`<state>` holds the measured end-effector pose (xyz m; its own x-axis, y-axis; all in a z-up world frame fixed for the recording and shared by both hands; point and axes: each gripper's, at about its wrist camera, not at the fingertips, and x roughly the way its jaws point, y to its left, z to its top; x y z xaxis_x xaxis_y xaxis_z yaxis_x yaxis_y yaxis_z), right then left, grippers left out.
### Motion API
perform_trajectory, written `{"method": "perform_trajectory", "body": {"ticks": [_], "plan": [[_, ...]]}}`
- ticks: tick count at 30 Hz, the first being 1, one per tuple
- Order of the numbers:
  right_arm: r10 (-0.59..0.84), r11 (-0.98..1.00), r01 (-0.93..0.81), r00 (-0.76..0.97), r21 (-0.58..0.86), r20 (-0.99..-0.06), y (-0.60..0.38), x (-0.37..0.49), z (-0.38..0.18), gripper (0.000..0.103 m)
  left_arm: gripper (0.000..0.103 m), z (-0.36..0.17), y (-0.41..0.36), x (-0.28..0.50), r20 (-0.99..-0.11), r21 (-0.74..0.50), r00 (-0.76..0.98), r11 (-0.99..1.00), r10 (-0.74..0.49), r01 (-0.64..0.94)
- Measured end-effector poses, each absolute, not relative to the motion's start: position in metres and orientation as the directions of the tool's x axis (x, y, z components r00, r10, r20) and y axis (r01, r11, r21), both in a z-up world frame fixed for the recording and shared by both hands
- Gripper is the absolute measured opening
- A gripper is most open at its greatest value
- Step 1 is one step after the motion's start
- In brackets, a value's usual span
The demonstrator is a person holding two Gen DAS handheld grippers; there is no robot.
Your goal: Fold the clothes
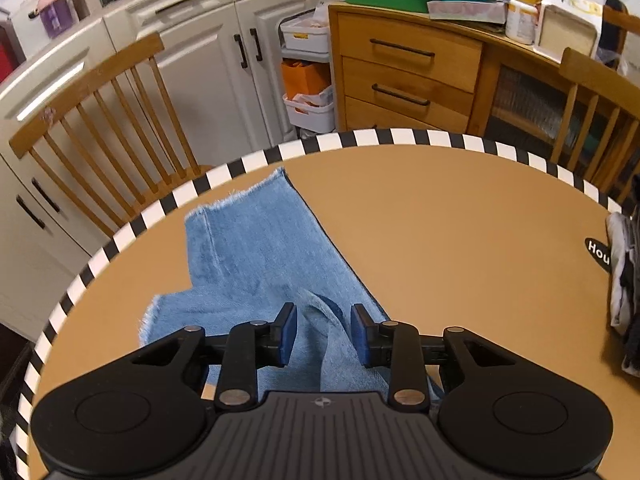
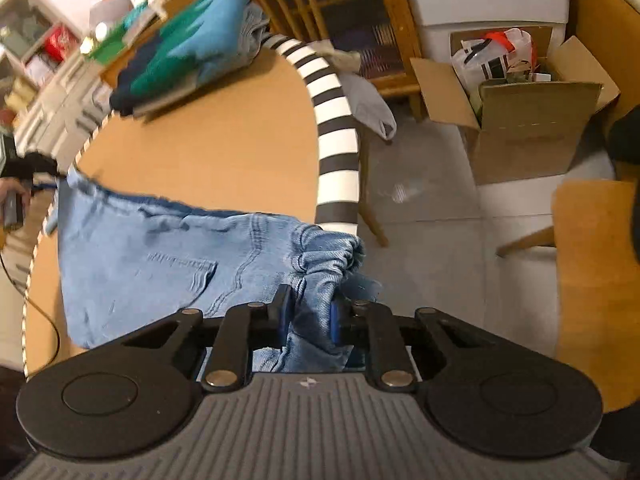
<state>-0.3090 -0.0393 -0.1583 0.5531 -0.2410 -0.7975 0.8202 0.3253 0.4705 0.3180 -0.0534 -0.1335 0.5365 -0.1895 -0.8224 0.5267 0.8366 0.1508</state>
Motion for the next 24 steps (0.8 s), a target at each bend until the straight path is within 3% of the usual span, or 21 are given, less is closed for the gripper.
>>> {"method": "perform_trajectory", "body": {"ticks": [3, 5, 7, 9, 13, 18, 24], "plan": [[-0.232, 0.250, 0.839, 0.537, 0.484, -0.811, -0.042, -0.314, -0.160, 0.027, 0.033, -0.129, -0.058, 0.320, -0.806, 0.202, 0.566, 0.818, -0.174, 0.538], [-0.220, 0.218, 0.871, 0.484, 0.441, -0.847, -0.043, -0.313, -0.154, 0.051, 0.034, -0.125, -0.059, 0.325, -0.812, 0.187, 0.557, 0.824, -0.177, 0.535], [-0.271, 0.277, 0.900, 0.409, 0.337, -0.871, -0.037, -0.306, -0.134, 0.047, 0.034, -0.116, -0.055, 0.331, -0.804, 0.163, 0.559, 0.830, -0.202, 0.534], [-0.404, 0.375, 0.919, 0.283, 0.125, -0.870, -0.025, -0.293, -0.107, 0.049, 0.037, -0.103, -0.053, 0.337, -0.781, 0.168, 0.581, 0.820, -0.228, 0.548], [-0.516, 0.532, 0.847, 0.342, 0.019, -0.785, -0.008, -0.246, -0.059, 0.051, 0.055, -0.077, -0.037, 0.351, -0.737, 0.190, 0.609, 0.776, -0.292, 0.601], [-0.330, 0.728, 0.669, 0.531, 0.148, -0.781, 0.001, -0.132, -0.088, 0.053, 0.069, -0.088, 0.000, 0.359, -0.775, 0.145, 0.528, 0.716, -0.347, 0.683], [-0.263, 0.749, 0.654, 0.446, 0.111, -0.856, 0.000, -0.036, -0.156, 0.051, 0.075, -0.127, 0.056, 0.365, -0.831, 0.130, 0.434, 0.636, -0.349, 0.760]]}}
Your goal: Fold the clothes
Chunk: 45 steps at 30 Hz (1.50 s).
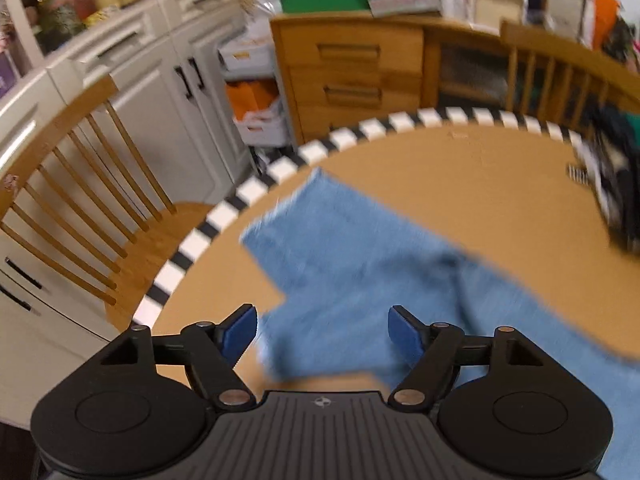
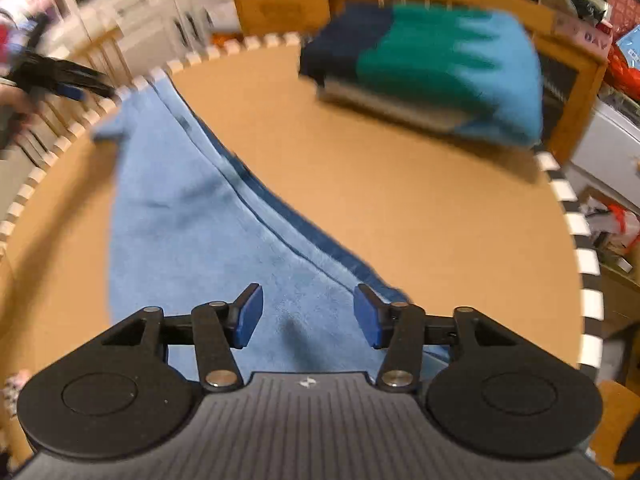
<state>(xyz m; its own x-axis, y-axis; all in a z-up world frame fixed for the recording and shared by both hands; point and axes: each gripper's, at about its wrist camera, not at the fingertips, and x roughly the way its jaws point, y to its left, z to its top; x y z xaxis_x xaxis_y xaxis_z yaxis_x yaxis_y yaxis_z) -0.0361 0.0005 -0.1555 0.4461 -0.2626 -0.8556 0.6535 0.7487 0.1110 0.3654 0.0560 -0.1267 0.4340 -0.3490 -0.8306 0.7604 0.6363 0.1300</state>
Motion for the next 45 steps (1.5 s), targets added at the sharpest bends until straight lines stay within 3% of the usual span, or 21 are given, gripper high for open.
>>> {"method": "perform_trajectory", "body": {"ticks": [2, 4, 6, 8, 11, 15, 17, 18, 21, 25, 30, 36, 39, 45], "plan": [[-0.249, 0.721, 0.679, 0.437, 0.136, -0.864, 0.000, -0.035, -0.167, 0.054, 0.073, -0.138, 0.075, 0.374, -0.846, 0.047, 0.375, 0.647, -0.378, 0.761], [-0.234, 0.690, 0.704, 0.434, 0.166, -0.870, 0.001, -0.035, -0.178, 0.057, 0.063, -0.152, 0.095, 0.389, -0.859, -0.113, 0.283, 0.696, -0.427, 0.709], [-0.243, 0.720, 0.681, 0.426, 0.132, -0.872, 0.009, -0.032, -0.180, 0.066, 0.052, -0.165, 0.111, 0.401, -0.851, -0.249, 0.229, 0.747, -0.473, 0.617], [-0.244, 0.755, 0.650, 0.399, 0.085, -0.884, 0.017, -0.025, -0.180, 0.078, 0.050, -0.176, 0.125, 0.409, -0.835, -0.339, 0.217, 0.783, -0.506, 0.522], [-0.234, 0.783, 0.620, 0.361, 0.046, -0.903, 0.025, -0.012, -0.181, 0.091, 0.049, -0.180, 0.130, 0.408, -0.816, -0.246, 0.344, 0.819, -0.464, 0.519], [-0.211, 0.777, 0.626, 0.361, 0.068, -0.908, 0.023, -0.013, -0.180, 0.097, 0.049, -0.188, 0.125, 0.416, -0.796, -0.208, 0.376, 0.797, -0.475, 0.567], [-0.206, 0.778, 0.624, 0.362, 0.072, -0.909, 0.022, -0.015, -0.180, 0.098, 0.034, -0.190, 0.120, 0.419, -0.781, -0.216, 0.363, 0.765, -0.508, 0.606], [-0.203, 0.778, 0.624, 0.364, 0.076, -0.909, 0.022, -0.016, -0.180, 0.098, 0.016, -0.191, 0.118, 0.421, -0.780, -0.220, 0.352, 0.753, -0.518, 0.620], [-0.185, 0.773, 0.626, 0.373, 0.099, -0.909, 0.018, -0.014, -0.180, 0.102, 0.002, -0.191, 0.113, 0.419, -0.776, -0.193, 0.359, 0.737, -0.518, 0.647], [-0.168, 0.760, 0.637, 0.381, 0.126, -0.909, 0.014, -0.013, -0.180, 0.103, 0.002, -0.181, 0.114, 0.425, -0.769, -0.211, 0.343, 0.722, -0.539, 0.659], [-0.147, 0.739, 0.649, 0.419, 0.183, -0.896, 0.008, -0.019, -0.181, 0.103, 0.002, -0.141, 0.103, 0.424, -0.724, -0.117, 0.410, 0.685, -0.555, 0.719], [-0.109, 0.705, 0.665, 0.447, 0.249, -0.888, -0.003, -0.027, -0.178, 0.103, 0.002, -0.074, 0.060, 0.432, -0.578, 0.158, 0.599, 0.644, -0.554, 0.749], [-0.097, 0.696, 0.666, 0.457, 0.268, -0.884, -0.006, -0.028, -0.179, 0.103, 0.002, -0.053, 0.029, 0.441, -0.575, 0.209, 0.606, 0.617, -0.550, 0.759], [-0.112, 0.707, 0.659, 0.464, 0.258, -0.879, 0.001, -0.031, -0.179, 0.103, 0.002, -0.089, -0.039, 0.427, -0.600, 0.347, 0.611, 0.521, -0.516, 0.780]]}}
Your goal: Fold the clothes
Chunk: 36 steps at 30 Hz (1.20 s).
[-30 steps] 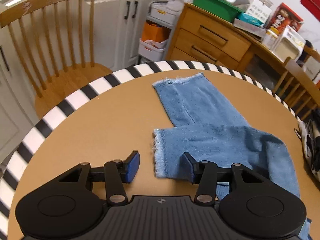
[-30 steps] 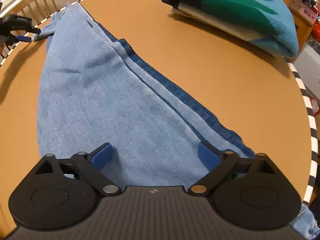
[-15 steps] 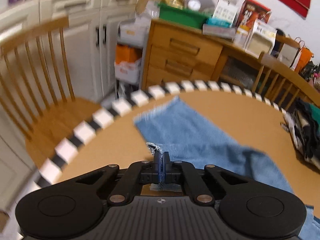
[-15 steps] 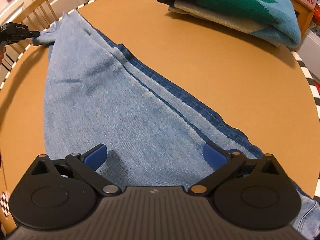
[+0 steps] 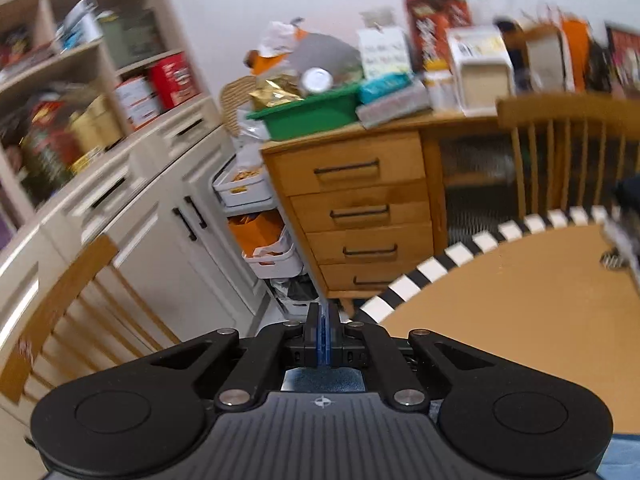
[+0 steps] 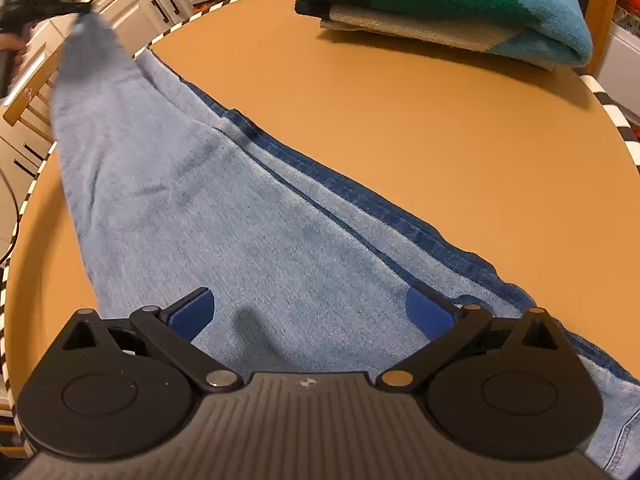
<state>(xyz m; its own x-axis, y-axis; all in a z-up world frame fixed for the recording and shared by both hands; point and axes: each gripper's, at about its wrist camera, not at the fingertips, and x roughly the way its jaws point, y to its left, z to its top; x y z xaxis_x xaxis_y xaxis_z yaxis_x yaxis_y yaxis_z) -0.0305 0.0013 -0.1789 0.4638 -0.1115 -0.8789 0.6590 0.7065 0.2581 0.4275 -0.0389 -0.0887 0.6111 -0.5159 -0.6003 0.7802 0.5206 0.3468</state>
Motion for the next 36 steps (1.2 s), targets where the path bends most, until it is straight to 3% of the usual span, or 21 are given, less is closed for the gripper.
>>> {"method": "perform_trajectory", "body": {"ticks": [6, 7, 9, 10, 11, 14, 17, 18, 20, 24, 26, 31, 33, 35, 36], "plan": [[-0.120, 0.716, 0.656, 0.453, 0.239, -0.883, 0.005, -0.030, -0.178, 0.103, 0.002, -0.096, -0.035, 0.421, -0.518, 0.310, 0.657, 0.596, -0.548, 0.741], [-0.125, 0.704, 0.669, 0.450, 0.241, -0.884, 0.004, -0.030, -0.177, 0.099, 0.002, -0.089, -0.029, 0.422, -0.491, 0.298, 0.668, 0.613, -0.559, 0.732], [-0.163, 0.669, 0.705, 0.451, 0.238, -0.878, 0.002, -0.035, -0.169, 0.082, 0.002, -0.077, -0.018, 0.422, -0.436, 0.271, 0.690, 0.646, -0.578, 0.713], [-0.198, 0.671, 0.697, 0.499, 0.254, -0.844, 0.003, -0.040, -0.159, 0.063, 0.002, -0.071, -0.012, 0.423, -0.408, 0.257, 0.700, 0.662, -0.586, 0.704], [-0.235, 0.678, 0.683, 0.552, 0.273, -0.800, 0.004, -0.046, -0.148, 0.052, 0.001, -0.066, -0.008, 0.424, -0.384, 0.245, 0.710, 0.676, -0.590, 0.695], [-0.260, 0.808, 0.558, 0.627, 0.190, -0.734, 0.008, -0.034, -0.122, 0.053, 0.000, -0.079, -0.016, 0.445, -0.453, 0.250, 0.723, 0.704, -0.521, 0.664], [-0.209, 0.886, 0.444, 0.640, 0.133, -0.740, -0.004, -0.008, -0.126, 0.049, 0.000, -0.114, -0.020, 0.466, -0.529, 0.251, 0.738, 0.754, -0.418, 0.607], [-0.161, 0.892, 0.421, 0.639, 0.166, -0.752, -0.011, -0.001, -0.132, 0.045, 0.000, -0.125, -0.019, 0.472, -0.550, 0.237, 0.735, 0.771, -0.396, 0.592], [-0.056, 0.896, 0.372, 0.636, 0.243, -0.770, -0.026, 0.014, -0.145, 0.025, 0.000, -0.140, -0.015, 0.475, -0.569, 0.213, 0.732, 0.792, -0.375, 0.572], [-0.024, 0.939, 0.273, 0.656, 0.208, -0.755, -0.037, 0.035, -0.148, 0.029, 0.002, -0.151, 0.000, 0.469, -0.591, 0.169, 0.690, 0.772, -0.418, 0.613], [0.048, 0.942, 0.221, 0.659, 0.254, -0.751, -0.045, 0.045, -0.151, 0.033, 0.007, -0.150, 0.009, 0.465, -0.592, 0.133, 0.659, 0.750, -0.464, 0.648], [0.175, 0.956, 0.086, 0.598, 0.280, -0.782, -0.051, 0.074, -0.171, 0.032, 0.025, -0.156, 0.021, 0.462, -0.619, 0.071, 0.597, 0.720, -0.511, 0.690], [0.215, 0.951, 0.060, 0.573, 0.302, -0.791, -0.053, 0.079, -0.176, 0.024, 0.030, -0.158, 0.027, 0.459, -0.624, 0.049, 0.591, 0.729, -0.511, 0.682], [0.220, 0.945, 0.076, 0.571, 0.318, -0.791, -0.055, 0.079, -0.170, 0.007, 0.031, -0.158, 0.031, 0.454, -0.634, 0.033, 0.575, 0.725, -0.517, 0.688], [0.213, 0.947, 0.071, 0.591, 0.313, -0.778, -0.054, 0.074, -0.160, 0.006, 0.033, -0.157, 0.032, 0.452, -0.635, 0.033, 0.571, 0.720, -0.520, 0.693]]}}
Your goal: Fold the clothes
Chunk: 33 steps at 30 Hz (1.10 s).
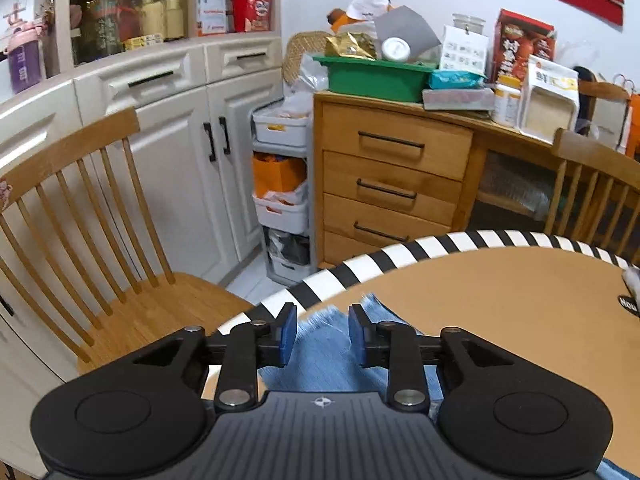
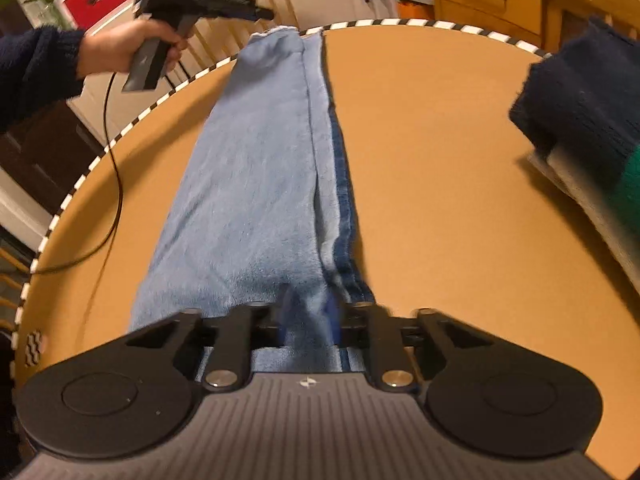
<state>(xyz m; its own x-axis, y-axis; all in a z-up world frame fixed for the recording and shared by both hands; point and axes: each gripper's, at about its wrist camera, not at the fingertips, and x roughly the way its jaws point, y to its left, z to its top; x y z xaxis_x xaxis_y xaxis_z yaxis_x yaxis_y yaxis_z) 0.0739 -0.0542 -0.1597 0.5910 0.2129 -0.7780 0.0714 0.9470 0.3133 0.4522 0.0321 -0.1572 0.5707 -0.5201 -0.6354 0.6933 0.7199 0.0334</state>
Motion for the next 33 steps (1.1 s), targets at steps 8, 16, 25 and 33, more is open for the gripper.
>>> {"method": "perform_trajectory", "body": {"ticks": [8, 16, 25, 33], "plan": [[0.137, 0.904, 0.209, 0.684, 0.373, -0.716, -0.083, 0.064, -0.136, 0.000, 0.053, -0.156, 0.026, 0.432, -0.635, -0.030, 0.505, 0.672, -0.584, 0.740], [0.304, 0.903, 0.025, 0.668, 0.429, -0.679, -0.080, 0.132, -0.144, 0.031, 0.059, -0.164, 0.025, 0.418, -0.694, -0.043, 0.457, 0.666, -0.556, 0.745], [0.347, 0.852, 0.142, 0.567, 0.504, -0.747, -0.088, 0.172, -0.173, 0.001, 0.069, -0.158, 0.062, 0.411, -0.713, -0.050, 0.457, 0.689, -0.531, 0.723], [0.298, 0.760, 0.244, 0.694, 0.603, -0.656, -0.120, 0.146, -0.162, 0.001, 0.073, -0.155, 0.068, 0.419, -0.720, -0.058, 0.478, 0.730, -0.503, 0.681]]}}
